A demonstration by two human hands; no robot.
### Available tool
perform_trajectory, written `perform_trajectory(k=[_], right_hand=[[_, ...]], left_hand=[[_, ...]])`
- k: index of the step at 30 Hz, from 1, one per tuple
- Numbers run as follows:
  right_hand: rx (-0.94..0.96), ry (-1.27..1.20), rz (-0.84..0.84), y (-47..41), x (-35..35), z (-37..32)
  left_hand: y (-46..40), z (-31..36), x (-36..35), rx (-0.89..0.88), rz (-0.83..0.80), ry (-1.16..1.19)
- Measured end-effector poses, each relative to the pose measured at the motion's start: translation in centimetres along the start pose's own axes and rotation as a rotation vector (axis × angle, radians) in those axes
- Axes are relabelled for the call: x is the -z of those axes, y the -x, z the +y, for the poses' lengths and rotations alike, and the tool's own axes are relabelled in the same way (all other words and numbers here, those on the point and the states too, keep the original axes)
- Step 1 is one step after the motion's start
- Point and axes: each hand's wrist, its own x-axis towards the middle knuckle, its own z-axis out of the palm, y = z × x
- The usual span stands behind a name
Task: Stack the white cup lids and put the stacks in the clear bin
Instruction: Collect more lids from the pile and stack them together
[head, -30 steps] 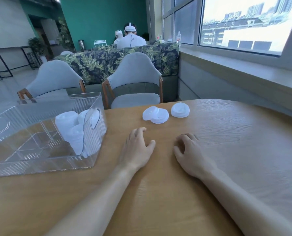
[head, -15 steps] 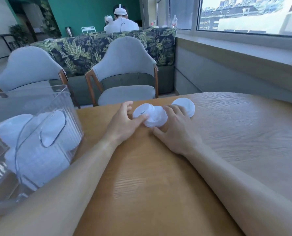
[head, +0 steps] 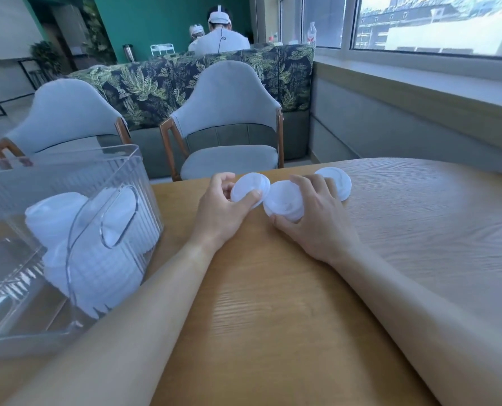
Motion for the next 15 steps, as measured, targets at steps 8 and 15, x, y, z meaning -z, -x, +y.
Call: perform_trajectory(k=[8,15], right_hand=[[-0.021,0.032,-0.093,4.9,3.0,-2.4],[-0.050,-0.018,-0.136,10.8,6.0,-4.4]], left_hand=[[6.7,1.6,1.9,-0.002,0.030,0.038],[13.3,3.1,2.7,-0.014,-0.011,0.127]])
